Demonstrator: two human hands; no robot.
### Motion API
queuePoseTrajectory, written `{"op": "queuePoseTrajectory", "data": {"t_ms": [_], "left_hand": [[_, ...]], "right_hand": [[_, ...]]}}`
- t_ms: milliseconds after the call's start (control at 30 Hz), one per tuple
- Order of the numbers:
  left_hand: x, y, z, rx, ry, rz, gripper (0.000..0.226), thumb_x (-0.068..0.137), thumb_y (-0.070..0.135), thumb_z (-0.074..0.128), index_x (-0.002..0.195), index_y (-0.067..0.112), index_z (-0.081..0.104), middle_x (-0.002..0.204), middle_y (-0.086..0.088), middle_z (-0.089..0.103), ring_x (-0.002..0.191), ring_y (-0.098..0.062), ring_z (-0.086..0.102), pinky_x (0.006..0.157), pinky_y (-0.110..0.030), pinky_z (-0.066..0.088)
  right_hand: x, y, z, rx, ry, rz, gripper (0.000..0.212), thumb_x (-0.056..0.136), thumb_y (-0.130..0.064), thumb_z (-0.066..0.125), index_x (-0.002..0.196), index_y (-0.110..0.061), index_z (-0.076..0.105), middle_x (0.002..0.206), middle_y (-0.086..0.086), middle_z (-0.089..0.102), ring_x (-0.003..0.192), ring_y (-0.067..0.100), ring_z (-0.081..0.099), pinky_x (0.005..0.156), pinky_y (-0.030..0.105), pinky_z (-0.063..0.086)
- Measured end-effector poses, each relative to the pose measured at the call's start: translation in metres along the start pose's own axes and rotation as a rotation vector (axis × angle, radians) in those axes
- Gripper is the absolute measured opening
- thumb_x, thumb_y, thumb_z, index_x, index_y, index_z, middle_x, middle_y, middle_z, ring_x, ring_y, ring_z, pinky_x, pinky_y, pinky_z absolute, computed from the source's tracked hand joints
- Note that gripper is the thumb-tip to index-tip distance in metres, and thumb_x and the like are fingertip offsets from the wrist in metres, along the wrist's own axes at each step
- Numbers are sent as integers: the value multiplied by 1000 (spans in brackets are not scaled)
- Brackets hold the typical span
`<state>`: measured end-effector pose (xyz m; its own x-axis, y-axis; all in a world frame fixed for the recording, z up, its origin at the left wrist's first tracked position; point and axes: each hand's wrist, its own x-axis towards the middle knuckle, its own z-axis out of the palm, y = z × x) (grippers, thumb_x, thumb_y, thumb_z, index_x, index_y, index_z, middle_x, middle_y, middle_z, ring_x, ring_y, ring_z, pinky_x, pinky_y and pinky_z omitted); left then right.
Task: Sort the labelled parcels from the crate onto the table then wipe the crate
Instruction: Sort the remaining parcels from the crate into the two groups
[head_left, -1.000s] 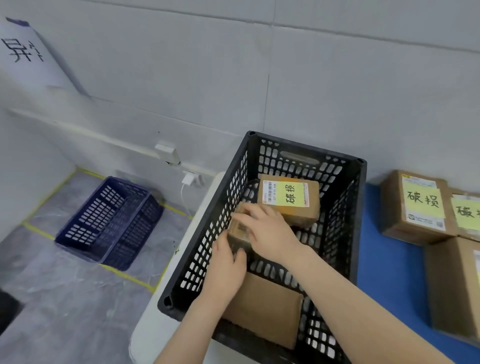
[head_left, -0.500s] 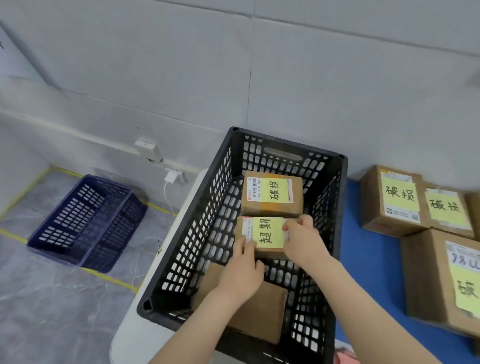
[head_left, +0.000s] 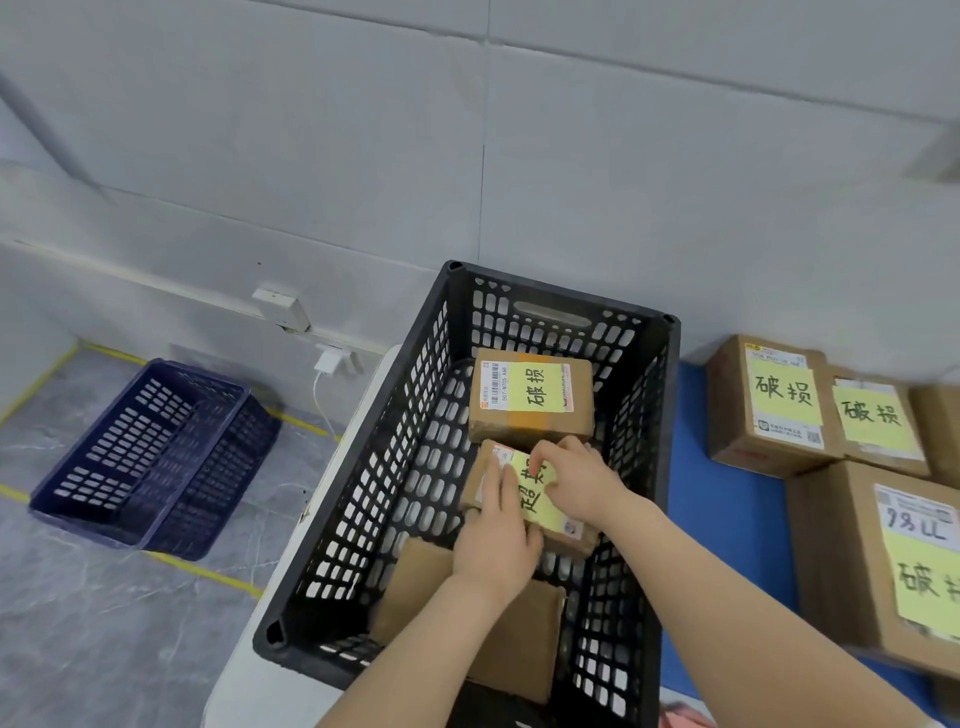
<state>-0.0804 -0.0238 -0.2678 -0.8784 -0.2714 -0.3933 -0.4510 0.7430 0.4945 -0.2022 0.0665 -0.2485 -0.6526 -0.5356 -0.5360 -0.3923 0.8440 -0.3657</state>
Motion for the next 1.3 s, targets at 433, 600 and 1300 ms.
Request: {"op": "queuePoseTrajectory", "data": {"t_ms": [433, 600, 1300], "left_hand": [[11, -24, 19, -293, 115, 80, 68, 99, 32, 41, 154, 29, 2, 150, 26, -31, 148, -24, 10, 98, -36, 48], [11, -14, 20, -420, 130, 30, 72, 98, 23, 47, 154, 26, 2, 150, 27, -29, 149, -22, -12, 117, -44, 26], [-54, 0, -75, -184, 308, 197, 64, 91, 22, 48, 149, 35, 26, 157, 30, -1, 81, -4, 60, 63, -24, 50]], "right_hand": [[-15, -11, 30, 301, 95, 30, 57, 87, 0, 44, 132, -34, 38, 134, -1, 40, 103, 20, 51, 78, 34, 47], [-18, -15, 34, 422, 110, 32, 59, 84, 1, 46, 132, -33, 40, 132, -1, 42, 103, 19, 50, 74, 27, 45], [-104, -48, 1, 692, 430, -247, 60, 86, 0, 58, 134, -35, 49, 127, -24, 39, 118, -9, 42, 96, 13, 42]]}}
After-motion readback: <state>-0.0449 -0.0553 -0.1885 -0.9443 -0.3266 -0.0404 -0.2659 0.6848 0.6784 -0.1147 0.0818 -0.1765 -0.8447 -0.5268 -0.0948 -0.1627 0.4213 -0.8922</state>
